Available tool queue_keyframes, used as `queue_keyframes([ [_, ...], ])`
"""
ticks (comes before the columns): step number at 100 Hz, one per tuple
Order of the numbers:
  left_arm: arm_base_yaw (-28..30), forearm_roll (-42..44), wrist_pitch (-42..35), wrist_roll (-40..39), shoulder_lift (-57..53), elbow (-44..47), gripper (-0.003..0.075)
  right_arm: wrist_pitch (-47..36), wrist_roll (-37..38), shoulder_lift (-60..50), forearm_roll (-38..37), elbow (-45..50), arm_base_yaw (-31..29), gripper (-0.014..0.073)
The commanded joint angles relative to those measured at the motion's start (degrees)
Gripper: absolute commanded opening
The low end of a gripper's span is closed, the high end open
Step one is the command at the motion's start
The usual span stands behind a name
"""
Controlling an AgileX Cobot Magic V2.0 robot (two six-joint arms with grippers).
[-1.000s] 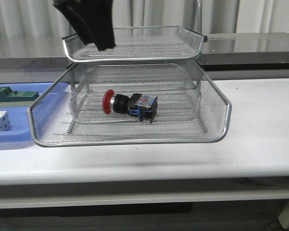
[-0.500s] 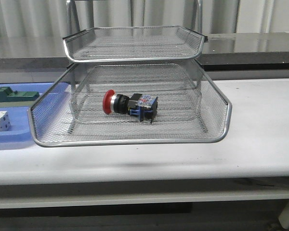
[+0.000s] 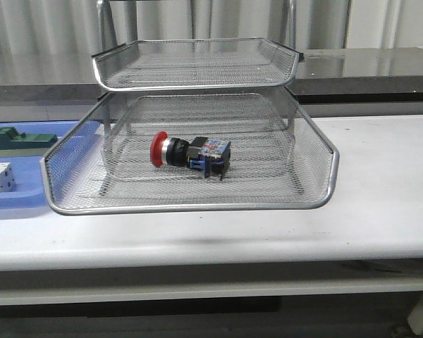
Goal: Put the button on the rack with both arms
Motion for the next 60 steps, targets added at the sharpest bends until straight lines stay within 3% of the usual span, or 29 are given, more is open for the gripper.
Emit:
queue_keyframes([
  [1,0.2,-2.6,-11.5,-0.7,-5.8,4.9,0.0349,-3.6,-0.1,0.2,-0.1,-1.9,-0.2,-0.0069],
  [31,0.2,-4.1,-26.9,-0.7,-22.0,23.9,0.0349,-3.6,-0.1,0.2,-0.1,-1.9,-0.2,-0.0069],
  [60,0.2,-5.1,-28.0,-0.7,-35.6,31.8,0.0349,-3.6,-0.1,0.2,-0.1,-1.9,-0.2,-0.0069],
])
